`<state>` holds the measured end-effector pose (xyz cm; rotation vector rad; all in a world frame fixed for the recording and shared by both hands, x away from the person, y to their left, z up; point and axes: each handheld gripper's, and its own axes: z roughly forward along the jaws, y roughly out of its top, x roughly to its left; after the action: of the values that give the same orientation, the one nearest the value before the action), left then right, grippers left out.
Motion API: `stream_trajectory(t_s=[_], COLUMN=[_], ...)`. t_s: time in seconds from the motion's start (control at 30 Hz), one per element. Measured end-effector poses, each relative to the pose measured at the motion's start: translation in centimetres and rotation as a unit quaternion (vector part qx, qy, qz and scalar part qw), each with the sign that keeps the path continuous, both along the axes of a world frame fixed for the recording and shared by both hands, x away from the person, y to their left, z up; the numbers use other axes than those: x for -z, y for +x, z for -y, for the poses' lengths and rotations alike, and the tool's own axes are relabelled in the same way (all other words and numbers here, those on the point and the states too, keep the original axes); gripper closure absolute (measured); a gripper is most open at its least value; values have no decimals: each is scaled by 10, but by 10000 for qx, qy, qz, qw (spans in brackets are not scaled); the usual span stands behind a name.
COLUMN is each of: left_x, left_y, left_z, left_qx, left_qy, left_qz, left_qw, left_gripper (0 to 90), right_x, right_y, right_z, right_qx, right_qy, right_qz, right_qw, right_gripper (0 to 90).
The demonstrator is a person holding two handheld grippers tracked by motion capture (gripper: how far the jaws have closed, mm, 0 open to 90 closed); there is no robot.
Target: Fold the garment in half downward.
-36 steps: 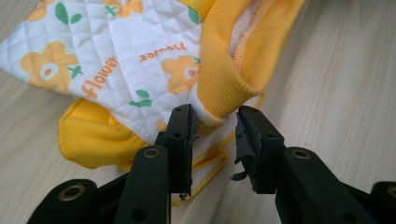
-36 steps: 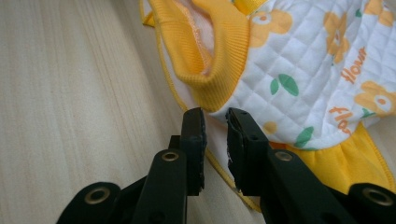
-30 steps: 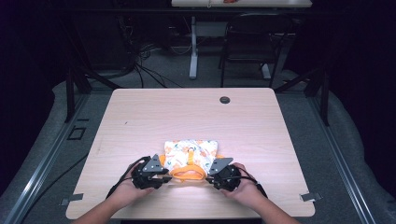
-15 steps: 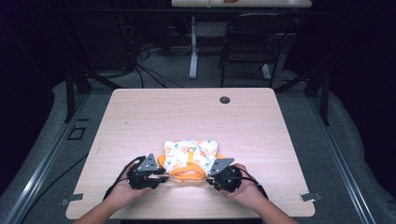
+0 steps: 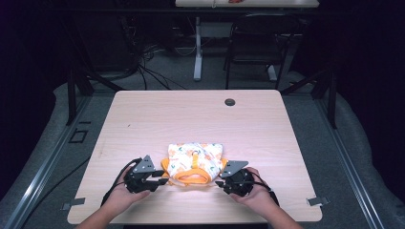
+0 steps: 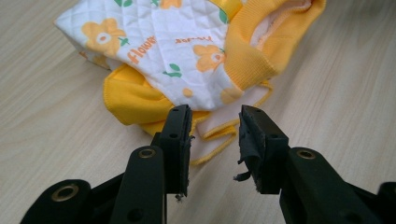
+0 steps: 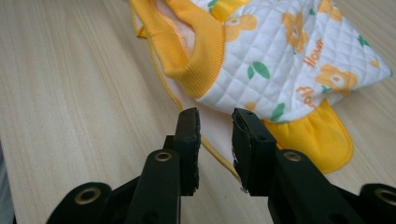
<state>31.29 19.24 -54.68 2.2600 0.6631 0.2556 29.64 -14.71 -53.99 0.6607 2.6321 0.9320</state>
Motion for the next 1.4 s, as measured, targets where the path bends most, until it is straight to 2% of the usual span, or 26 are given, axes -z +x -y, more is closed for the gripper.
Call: stream_trajectory(t_s=[0.3, 0.57, 0.7, 0.9, 1.03, 1.17, 1.27, 1.33, 1.4], left_x=[-5, -3, 0, 6, 13, 16, 18, 18, 18], left_y=[-1, -4, -4, -4, -4, -4, -4, -3, -3], left_z=[-16, -35, -44, -52, -59, -65, -68, -70, -72], left_qx=[-368, -724, -889, -1047, -1203, -1304, -1419, -1479, -1557], left_qy=[-331, -634, -517, -422, -537, -475, -525, -569, -662], left_qz=[-59, -91, 27, 85, 35, 81, 118, 144, 144], left_qw=[9988, 9953, 9947, 9936, 9913, 9903, 9884, 9873, 9855], left_gripper=[620, 605, 602, 596, 593, 592, 592, 592, 592], right_x=[-6, -7, -5, -2, 1, 4, 7, 9, 11], right_y=[-2, -5, -6, -5, -4, -4, -4, -3, -3], right_z=[17, 32, 40, 50, 55, 58, 59, 59, 59], right_qx=[311, 617, 780, 979, 1087, 1155, 1258, 1334, 1348], right_qy=[205, 388, 450, 495, 544, 520, 604, 744, 770], right_qz=[-56, -86, -77, -27, -33, -16, 74, 58, 53], right_qw=[9993, 9973, 9959, 9940, 9926, 9919, 9902, 9882, 9879], right_gripper=[692, 683, 680, 676, 673, 671, 671, 671, 671])
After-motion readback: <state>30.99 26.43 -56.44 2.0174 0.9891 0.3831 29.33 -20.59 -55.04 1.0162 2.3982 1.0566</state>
